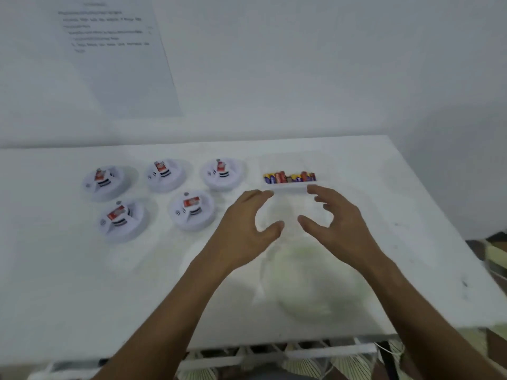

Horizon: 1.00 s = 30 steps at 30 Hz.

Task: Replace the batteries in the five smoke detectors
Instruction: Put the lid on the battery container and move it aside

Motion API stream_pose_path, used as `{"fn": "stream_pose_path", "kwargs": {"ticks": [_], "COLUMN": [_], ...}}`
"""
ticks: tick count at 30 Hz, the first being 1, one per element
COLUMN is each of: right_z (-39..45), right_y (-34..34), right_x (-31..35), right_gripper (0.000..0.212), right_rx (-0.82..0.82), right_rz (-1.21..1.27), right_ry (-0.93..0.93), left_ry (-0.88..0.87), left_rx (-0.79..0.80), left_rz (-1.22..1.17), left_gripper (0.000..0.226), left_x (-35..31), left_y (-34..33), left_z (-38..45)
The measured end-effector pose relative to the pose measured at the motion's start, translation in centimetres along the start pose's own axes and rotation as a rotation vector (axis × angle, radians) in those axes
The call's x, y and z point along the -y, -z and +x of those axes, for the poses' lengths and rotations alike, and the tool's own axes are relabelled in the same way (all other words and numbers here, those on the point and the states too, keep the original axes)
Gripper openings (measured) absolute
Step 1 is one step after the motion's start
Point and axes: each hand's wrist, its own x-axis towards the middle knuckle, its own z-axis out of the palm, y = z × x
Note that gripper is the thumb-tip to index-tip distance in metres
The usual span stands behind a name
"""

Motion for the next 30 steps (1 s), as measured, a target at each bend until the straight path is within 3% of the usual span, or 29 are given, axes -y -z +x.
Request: {"fn": "stream_pose_path", "kwargs": {"ticks": [5, 9, 13, 23, 30], "right_z": [-6.0, -8.7, -9.5, -11.7, -7.6], "right_y": [3.9, 4.8, 4.6, 6.1, 8.0], "right_x": [-5.0, -7.7, -8.4, -7.6, -4.2], "right_gripper": [0.059, 0.072, 0.08, 0.087, 0.086], "right_rx": [0.05, 0.187, 0.275, 0.217, 0.082], "right_rz": [-0.07, -0.133, -0.139, -0.017, 0.022], "right_ry": [-0.075, -0.205, -0.239, -0.143, 0.0], "left_ry": [0.17, 0.428, 0.501, 0.421, 0.247], "left_rx": [-0.097, -0.005, -0.019, -0.231, -0.312], "left_rz": [0.02, 0.096, 0.131, 0.041, -0.064], "left_gripper": [0.06, 0.078, 0.088, 0.081, 0.091], "left_x": [-1.2, -1.7, -2.7, -5.7, -7.6], "left_y": [-4.9, -8.2, -10.4, -12.3, -7.6], "left_z": [-6.0, -8.8, -9.7, -11.9, -7.5]}}
